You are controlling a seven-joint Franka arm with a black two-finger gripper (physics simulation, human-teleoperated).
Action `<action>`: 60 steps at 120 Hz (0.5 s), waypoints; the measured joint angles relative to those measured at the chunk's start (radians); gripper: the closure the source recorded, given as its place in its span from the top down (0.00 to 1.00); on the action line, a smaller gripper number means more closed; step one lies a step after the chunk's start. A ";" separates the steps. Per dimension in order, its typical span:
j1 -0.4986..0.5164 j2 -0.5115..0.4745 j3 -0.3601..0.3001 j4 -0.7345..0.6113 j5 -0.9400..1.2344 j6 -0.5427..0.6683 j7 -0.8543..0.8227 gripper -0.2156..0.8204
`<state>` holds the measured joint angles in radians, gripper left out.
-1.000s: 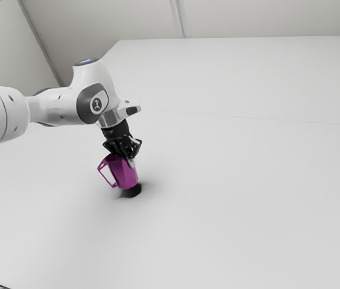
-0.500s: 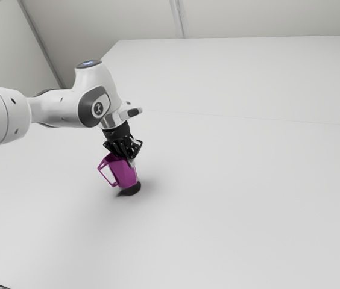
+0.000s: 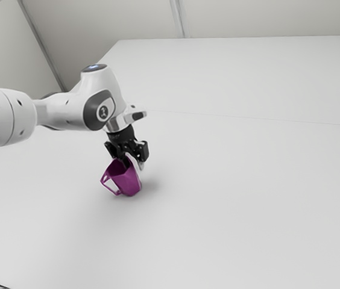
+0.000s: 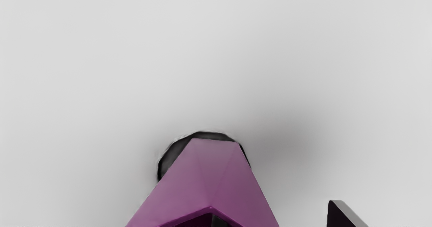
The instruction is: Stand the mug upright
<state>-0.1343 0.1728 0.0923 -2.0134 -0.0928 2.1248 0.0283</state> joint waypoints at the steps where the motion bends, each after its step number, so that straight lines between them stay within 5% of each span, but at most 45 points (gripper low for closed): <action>1: 0.000 -0.003 0.001 0.000 0.000 -0.002 0.000 0.48; 25: 0.002 -0.069 0.003 0.013 0.029 -0.040 0.002 0.67; 60: -0.014 -0.109 0.006 0.126 0.134 -0.085 0.008 0.76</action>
<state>-0.1487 0.0640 0.0986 -1.8877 0.0408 2.0396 0.0363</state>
